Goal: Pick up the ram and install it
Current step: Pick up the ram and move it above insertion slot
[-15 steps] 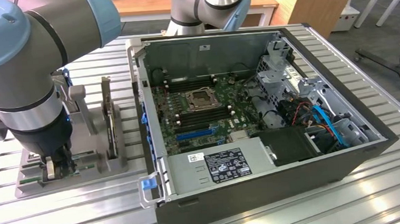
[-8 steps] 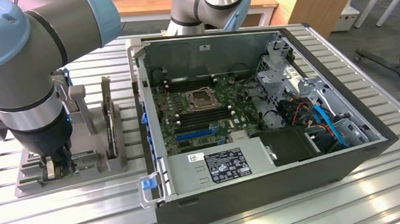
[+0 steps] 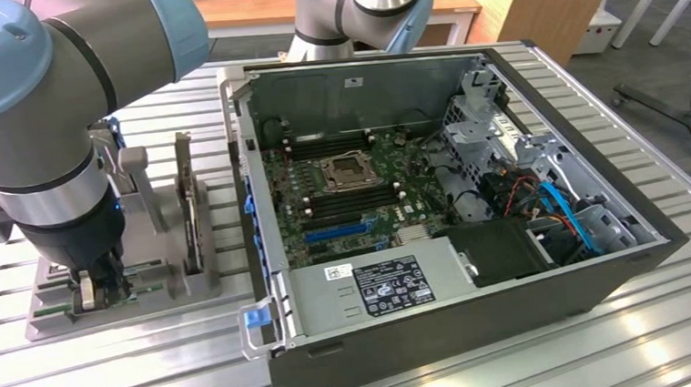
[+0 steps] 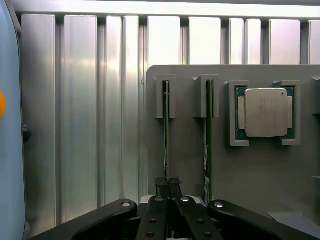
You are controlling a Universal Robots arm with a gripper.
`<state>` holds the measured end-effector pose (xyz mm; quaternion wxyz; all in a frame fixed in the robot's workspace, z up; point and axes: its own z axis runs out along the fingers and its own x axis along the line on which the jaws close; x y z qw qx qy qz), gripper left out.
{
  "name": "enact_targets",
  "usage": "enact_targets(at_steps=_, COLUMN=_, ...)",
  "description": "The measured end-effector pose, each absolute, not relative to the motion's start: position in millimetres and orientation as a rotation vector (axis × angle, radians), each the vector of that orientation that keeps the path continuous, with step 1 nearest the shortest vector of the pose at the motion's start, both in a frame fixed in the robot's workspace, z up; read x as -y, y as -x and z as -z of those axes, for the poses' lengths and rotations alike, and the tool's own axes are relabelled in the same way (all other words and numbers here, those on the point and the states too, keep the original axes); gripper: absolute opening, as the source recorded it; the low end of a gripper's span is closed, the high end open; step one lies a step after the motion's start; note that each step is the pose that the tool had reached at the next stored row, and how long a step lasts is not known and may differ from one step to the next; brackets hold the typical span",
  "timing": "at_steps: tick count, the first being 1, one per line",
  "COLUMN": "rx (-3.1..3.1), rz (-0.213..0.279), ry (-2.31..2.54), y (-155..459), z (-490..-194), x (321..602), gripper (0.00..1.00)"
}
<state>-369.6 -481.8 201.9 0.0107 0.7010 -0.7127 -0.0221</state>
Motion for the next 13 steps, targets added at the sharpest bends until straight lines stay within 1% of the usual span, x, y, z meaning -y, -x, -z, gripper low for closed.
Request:
enact_targets(at_steps=6, rx=2.224, rz=0.069, ry=-2.187, y=370, z=-205, x=482, gripper=0.12)
enact_targets(at_steps=13, rx=2.224, rz=0.069, ry=-2.187, y=370, z=-217, x=482, gripper=0.12)
